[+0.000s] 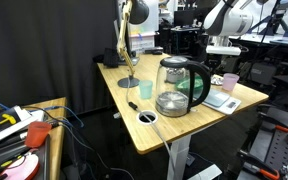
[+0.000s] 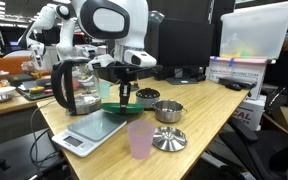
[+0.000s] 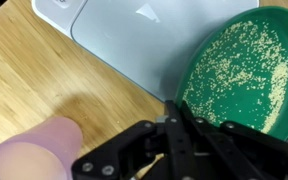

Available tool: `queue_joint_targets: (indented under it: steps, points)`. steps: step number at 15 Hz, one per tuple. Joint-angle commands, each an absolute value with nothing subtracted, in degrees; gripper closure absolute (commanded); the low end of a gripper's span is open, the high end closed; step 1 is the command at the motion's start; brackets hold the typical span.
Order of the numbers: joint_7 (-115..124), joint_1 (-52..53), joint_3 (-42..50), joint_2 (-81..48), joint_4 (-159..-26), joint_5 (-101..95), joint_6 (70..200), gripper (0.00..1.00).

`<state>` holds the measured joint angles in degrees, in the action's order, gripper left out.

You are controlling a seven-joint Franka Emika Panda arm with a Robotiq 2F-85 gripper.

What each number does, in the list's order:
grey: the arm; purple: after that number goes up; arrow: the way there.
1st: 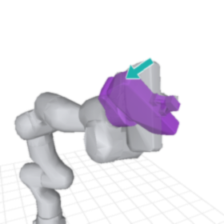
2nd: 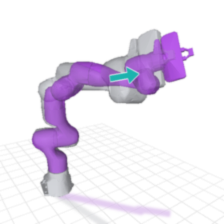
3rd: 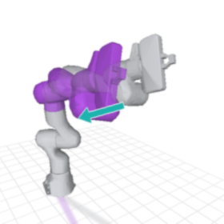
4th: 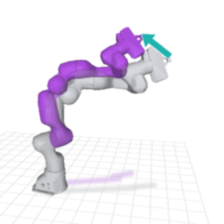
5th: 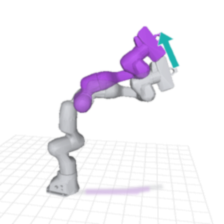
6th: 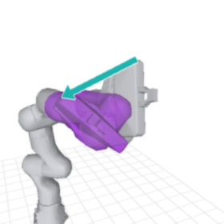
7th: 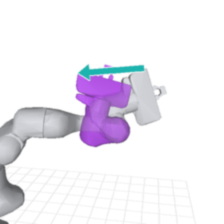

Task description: Take the plate off the scale and put it on the table

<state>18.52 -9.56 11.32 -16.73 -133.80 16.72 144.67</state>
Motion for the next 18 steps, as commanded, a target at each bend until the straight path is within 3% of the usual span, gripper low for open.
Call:
queue_joint_targets:
  steps: [1, 18]
  points:
    - [14.12, -10.63, 9.06, -16.43, -133.87, 20.17, 143.86, 0.98]
    - [18.43, -3.0, 4.47, -30.46, -117.08, 16.79, 144.23, 0.98]
